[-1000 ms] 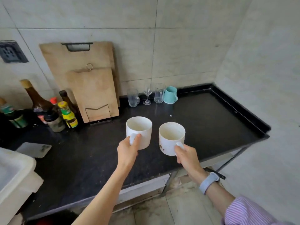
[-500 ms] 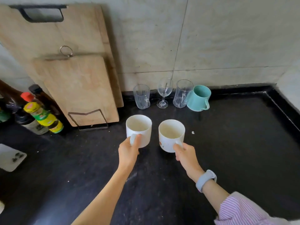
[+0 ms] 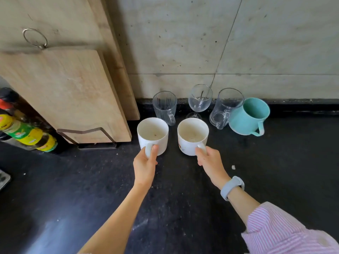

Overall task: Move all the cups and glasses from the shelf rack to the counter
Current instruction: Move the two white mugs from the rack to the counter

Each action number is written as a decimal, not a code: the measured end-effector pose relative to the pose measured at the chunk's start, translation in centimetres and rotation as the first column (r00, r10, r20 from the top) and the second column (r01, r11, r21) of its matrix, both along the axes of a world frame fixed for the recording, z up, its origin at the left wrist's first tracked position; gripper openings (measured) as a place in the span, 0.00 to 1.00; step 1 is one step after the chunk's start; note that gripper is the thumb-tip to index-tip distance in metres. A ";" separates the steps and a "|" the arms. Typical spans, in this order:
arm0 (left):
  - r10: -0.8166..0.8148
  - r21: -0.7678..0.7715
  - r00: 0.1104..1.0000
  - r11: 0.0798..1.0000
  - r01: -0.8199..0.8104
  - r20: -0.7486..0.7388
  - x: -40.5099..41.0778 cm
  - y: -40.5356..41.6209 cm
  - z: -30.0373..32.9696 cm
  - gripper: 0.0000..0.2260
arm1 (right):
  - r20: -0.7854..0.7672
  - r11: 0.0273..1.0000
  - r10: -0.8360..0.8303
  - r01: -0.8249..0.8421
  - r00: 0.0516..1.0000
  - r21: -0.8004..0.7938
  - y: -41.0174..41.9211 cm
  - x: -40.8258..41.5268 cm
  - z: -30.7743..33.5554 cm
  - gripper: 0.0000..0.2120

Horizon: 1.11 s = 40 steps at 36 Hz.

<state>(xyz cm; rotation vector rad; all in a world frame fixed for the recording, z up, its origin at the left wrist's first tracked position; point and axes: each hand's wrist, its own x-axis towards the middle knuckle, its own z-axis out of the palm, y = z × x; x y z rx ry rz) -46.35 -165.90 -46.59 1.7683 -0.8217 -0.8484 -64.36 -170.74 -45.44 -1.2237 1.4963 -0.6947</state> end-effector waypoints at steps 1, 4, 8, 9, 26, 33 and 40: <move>0.003 -0.006 1.000 1.000 -0.003 0.004 0.0 -0.1 -0.2 0.12 | 0.007 1.000 0.002 -0.002 1.000 0.000 -0.4 0.0 -0.1 0.17; -0.008 -0.028 1.000 1.000 0.008 -0.002 -0.1 -0.7 -0.5 0.08 | 0.007 1.000 0.018 -0.018 1.000 0.007 -1.4 0.2 -0.4 0.17; -0.061 -0.026 0.998 0.998 0.061 0.007 -0.6 -1.3 -1.0 0.10 | -0.006 0.998 0.061 -0.061 0.998 0.008 -2.7 0.3 -0.7 0.17; -0.079 -0.012 0.997 0.997 0.080 0.014 -0.8 -1.3 -1.2 0.12 | -0.014 0.997 0.078 -0.078 0.997 0.007 -3.0 0.3 -0.7 0.16; -0.205 0.126 0.978 0.970 0.209 -0.043 -2.2 -3.7 -1.8 0.09 | -0.312 0.964 0.246 -0.264 0.918 -0.015 -4.7 -0.3 -0.5 0.15; -0.066 0.175 0.997 0.983 0.056 0.051 -2.6 -3.9 -1.7 0.04 | -0.375 0.974 0.165 -0.211 0.912 -0.085 -4.0 0.1 -0.2 0.14; -0.186 0.240 0.951 0.963 0.125 0.248 -1.1 -0.7 -0.3 0.16 | -0.513 0.967 0.035 -0.158 0.858 -0.198 -0.8 0.3 1.3 0.18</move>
